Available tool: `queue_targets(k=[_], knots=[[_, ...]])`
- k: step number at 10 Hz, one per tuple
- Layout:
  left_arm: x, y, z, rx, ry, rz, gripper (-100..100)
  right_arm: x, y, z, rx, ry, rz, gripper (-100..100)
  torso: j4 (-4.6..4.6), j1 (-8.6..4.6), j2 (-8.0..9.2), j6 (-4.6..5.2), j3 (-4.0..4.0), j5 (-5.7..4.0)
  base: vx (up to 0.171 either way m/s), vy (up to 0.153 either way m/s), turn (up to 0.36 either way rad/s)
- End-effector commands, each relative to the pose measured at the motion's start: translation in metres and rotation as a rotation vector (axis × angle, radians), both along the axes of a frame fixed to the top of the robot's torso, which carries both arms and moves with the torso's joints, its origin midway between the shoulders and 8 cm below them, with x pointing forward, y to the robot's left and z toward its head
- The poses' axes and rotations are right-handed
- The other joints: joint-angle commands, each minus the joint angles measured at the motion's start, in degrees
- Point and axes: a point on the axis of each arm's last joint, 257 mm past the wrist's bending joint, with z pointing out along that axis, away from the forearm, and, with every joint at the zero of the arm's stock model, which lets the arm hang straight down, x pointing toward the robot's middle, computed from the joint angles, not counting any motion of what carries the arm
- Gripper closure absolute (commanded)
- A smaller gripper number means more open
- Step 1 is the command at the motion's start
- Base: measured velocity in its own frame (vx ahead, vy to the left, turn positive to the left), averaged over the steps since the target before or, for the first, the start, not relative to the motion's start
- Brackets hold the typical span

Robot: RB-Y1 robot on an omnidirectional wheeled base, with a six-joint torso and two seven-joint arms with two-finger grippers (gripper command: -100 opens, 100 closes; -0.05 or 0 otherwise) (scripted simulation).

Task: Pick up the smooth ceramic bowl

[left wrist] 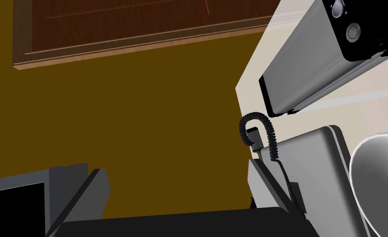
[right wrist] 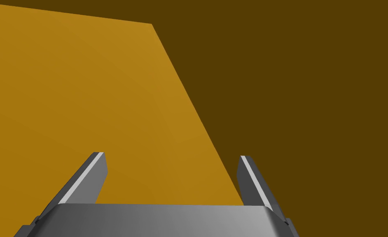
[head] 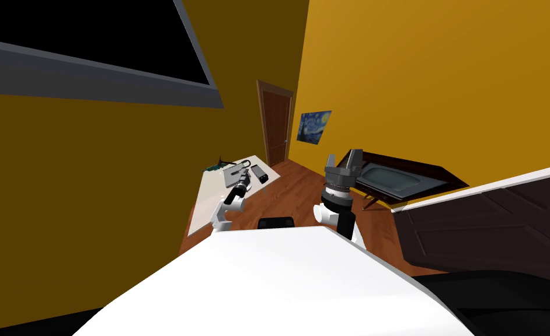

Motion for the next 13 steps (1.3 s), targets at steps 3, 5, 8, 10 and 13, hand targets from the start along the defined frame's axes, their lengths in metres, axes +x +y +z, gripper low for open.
queue_targets(k=[3,5,8,10,13], knots=[[0.005,0.003,-0.03,0.009,0.103,0.015,-100,0.0,0.0,0.0,0.0,0.0,0.0,0,0.0,0.01,-0.02,0.0,-0.01,0.0,0.0,-0.001,-0.005],[0.008,0.005,-0.047,0.014,0.162,0.023,-100,0.0,0.0,0.0,0.0,0.0,0.0,0,-0.01,0.02,-0.04,-0.01,-0.02,0.0,0.007,0.003,0.002],[0.012,0.009,-0.08,0.022,0.27,0.037,-100,0.0,0.0,0.0,0.0,0.0,0.0,0,-0.01,0.04,-0.05,-0.01,-0.03,0.01,0.013,0.008,0.016],[0.012,0.011,-0.098,0.024,0.332,0.044,-100,0.0,0.0,0.0,0.0,0.0,0.0,0,-0.02,0.04,-0.07,-0.01,-0.04,0.01,0.017,0.008,0.028],[0.01,0.013,-0.116,0.026,0.395,0.051,-100,0.0,0.0,0.0,0.0,0.0,0.0,0,-0.02,0.06,-0.1,-0.02,-0.06,0.01,0.02,0.011,0.03]])
